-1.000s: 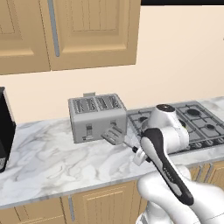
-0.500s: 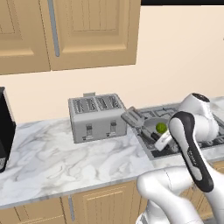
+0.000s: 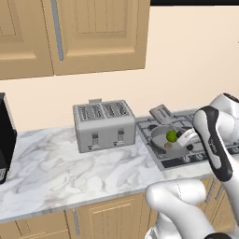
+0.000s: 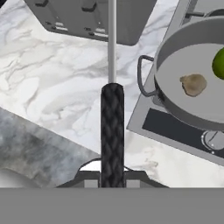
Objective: Put the garlic and lime in the pot. Retrieve the spatula and lightly stir the vegetables in the pot.
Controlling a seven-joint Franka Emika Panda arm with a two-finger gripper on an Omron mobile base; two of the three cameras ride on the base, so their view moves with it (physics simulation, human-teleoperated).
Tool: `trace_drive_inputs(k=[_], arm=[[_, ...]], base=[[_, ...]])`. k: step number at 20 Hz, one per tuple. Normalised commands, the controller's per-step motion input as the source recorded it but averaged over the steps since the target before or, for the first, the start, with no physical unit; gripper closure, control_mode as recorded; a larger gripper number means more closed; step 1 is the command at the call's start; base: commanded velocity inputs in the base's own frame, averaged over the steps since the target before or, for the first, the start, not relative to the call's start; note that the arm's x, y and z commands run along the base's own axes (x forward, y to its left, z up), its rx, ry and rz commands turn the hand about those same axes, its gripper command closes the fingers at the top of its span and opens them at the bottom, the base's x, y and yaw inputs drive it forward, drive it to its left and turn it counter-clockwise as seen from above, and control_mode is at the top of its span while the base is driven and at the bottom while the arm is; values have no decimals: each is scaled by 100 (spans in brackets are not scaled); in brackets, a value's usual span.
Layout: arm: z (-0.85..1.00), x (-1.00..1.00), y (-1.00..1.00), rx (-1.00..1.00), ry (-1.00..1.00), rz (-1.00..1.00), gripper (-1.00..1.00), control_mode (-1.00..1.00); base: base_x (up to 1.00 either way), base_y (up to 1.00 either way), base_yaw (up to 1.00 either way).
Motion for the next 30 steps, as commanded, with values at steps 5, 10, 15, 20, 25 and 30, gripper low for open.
trace_drive_inputs(k=[5,10,15,20,25,30], arm=[[1,45,-3,1,10,-28,100,-100],[4,48,-3,-4,36,-24,100,-100],[32,14,0,-14,30,-4,100,-100],[28,0,-3,-1,14,0,100,-100],[-8,-2,-14,0,1,0,100,-100],[-1,-1,-19,-6,16,3,100,-100]], base=[[0,0,0],[0,0,0],[0,0,0],[0,0,0],[0,0,0],[0,0,0]])
